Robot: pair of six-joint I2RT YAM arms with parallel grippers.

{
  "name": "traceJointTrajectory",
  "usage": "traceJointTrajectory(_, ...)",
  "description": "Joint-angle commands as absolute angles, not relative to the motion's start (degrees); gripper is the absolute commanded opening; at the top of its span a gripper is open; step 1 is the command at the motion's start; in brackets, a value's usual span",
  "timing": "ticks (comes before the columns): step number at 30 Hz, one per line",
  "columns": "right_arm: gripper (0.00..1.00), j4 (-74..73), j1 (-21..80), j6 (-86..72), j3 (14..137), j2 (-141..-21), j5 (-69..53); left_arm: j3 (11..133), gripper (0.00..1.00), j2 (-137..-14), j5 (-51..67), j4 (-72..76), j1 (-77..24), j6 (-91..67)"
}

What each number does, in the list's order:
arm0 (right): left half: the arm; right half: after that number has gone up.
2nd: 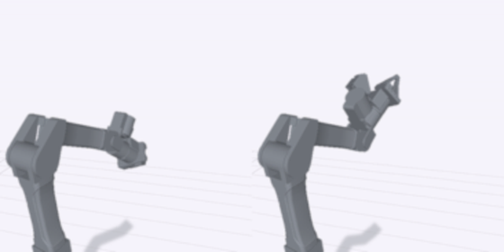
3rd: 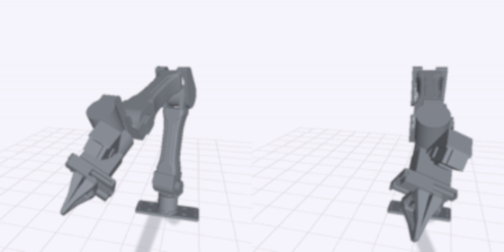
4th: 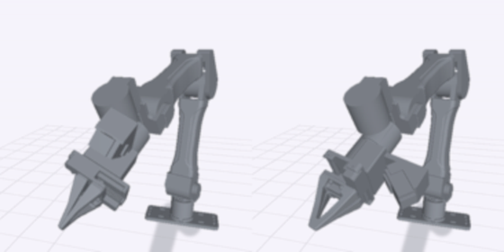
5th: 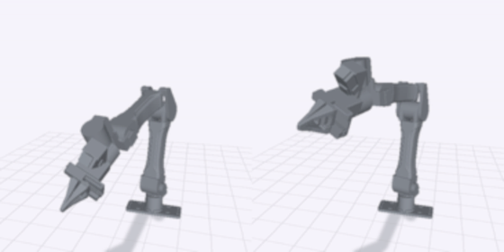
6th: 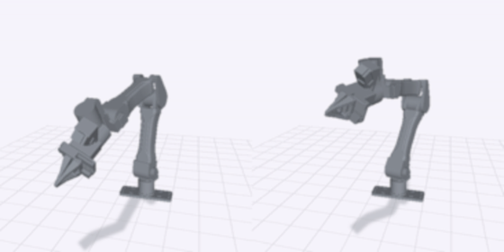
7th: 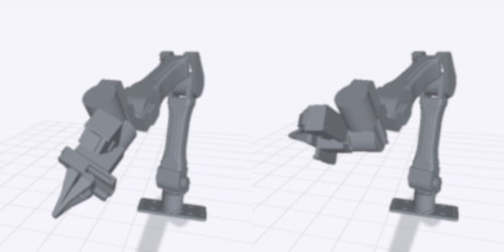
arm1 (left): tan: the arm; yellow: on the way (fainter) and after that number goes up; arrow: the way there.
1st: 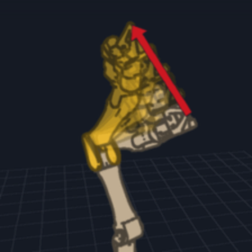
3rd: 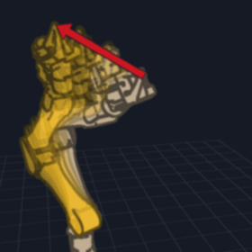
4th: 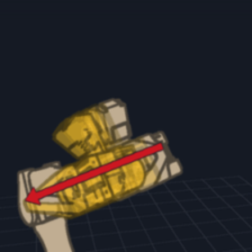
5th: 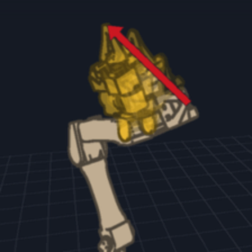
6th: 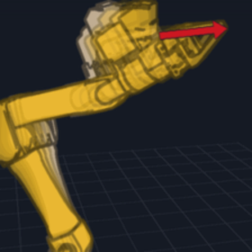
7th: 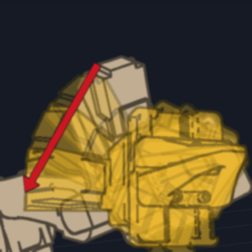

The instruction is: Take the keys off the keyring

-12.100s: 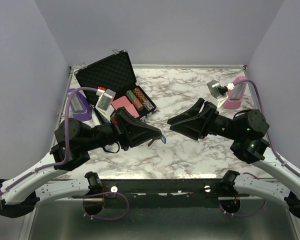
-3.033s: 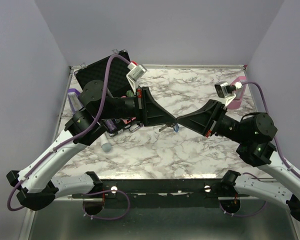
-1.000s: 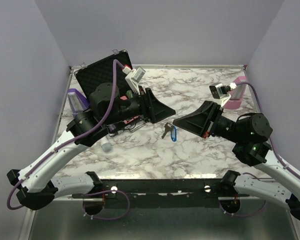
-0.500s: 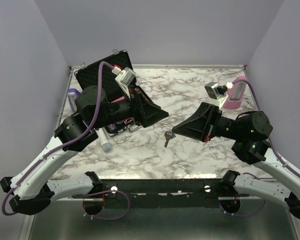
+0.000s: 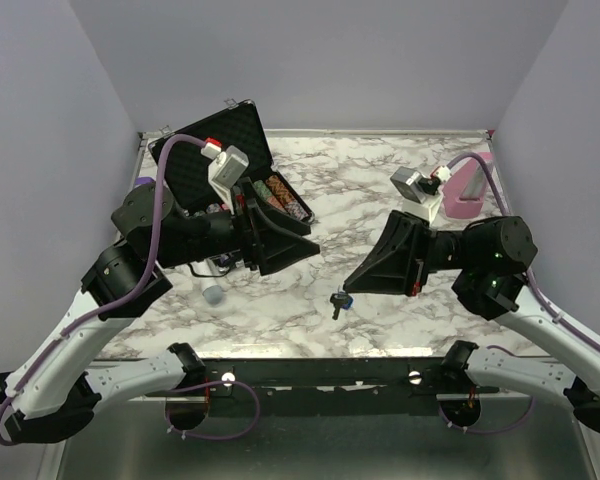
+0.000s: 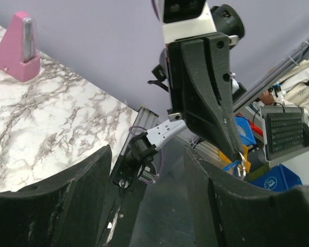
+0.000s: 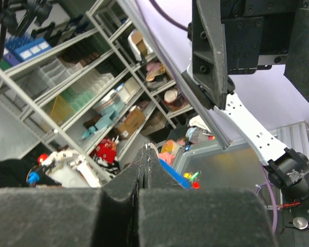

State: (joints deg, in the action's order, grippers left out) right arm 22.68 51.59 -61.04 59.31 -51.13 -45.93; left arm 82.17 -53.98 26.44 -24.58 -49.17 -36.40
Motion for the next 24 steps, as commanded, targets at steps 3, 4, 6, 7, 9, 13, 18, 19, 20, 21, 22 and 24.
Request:
traceJointTrajectory(3, 0.01, 37.94, 51.86, -65.21, 58.80, -53.79, -56.68, 80.51, 0.65, -50.01, 34.27, -21.36, -48.52, -34.72)
traceJointTrajectory(4, 0.01, 38.40, 51.94, -65.13, 58.80, -54.31, -57.12, 80.07, 0.65, -49.57, 35.15, -20.92, -48.52, -34.63)
traceJointTrajectory(6, 0.01, 38.24, 51.86, -63.81, 59.50, -55.19, -57.39, 79.54, 0.65, -48.96, 36.47, -20.48, -48.52, -34.54)
traceJointTrajectory(7, 0.01, 38.32, 51.86, -63.46, 59.76, -55.89, -57.83, 79.37, 0.65, -48.69, 36.82, -20.22, -48.52, -34.54)
traceJointTrajectory(9, 0.01, 39.54, 51.86, -63.54, 60.38, -57.03, -58.88, 78.84, 0.65, -48.17, 37.96, -19.69, -48.52, -34.54)
traceJointTrajectory(13, 0.01, 41.92, 51.86, -64.07, 61.43, -58.88, -60.73, 77.17, 0.65, -47.20, 40.77, -17.15, -48.52, -35.68)
traceJointTrajectory(18, 0.01, 44.56, 51.86, -65.30, 62.49, -60.90, -62.48, 76.11, 0.65, -46.85, 43.41, -15.38, -48.52, -36.39)
traceJointTrajectory(19, 0.01, 45.17, 51.86, -65.56, 62.75, -61.26, -63.19, 76.03, 0.65, -46.76, 43.59, -15.38, -48.52, -36.39)
traceJointTrajectory(20, 0.01, 45.87, 51.86, -65.91, 63.01, -61.52, -63.63, 75.94, 0.65, -46.76, 44.03, -15.29, -48.52, -36.47)
traceJointTrajectory(21, 0.01, 46.05, 51.86, -66.18, 63.28, -61.96, -63.98, 75.76, 0.65, -46.76, 44.12, -15.29, -48.52, -36.56)
traceJointTrajectory(22, 0.01, 46.14, 51.86, -66.09, 63.72, -62.31, -64.51, 75.76, 0.65, -46.58, 44.30, -15.29, -48.52, -36.65)
traceJointTrajectory(24, 0.01, 46.32, 51.86, -66.36, 64.33, -62.93, -65.30, 75.59, 0.64, -46.50, 44.38, -15.21, -48.52, -36.83)
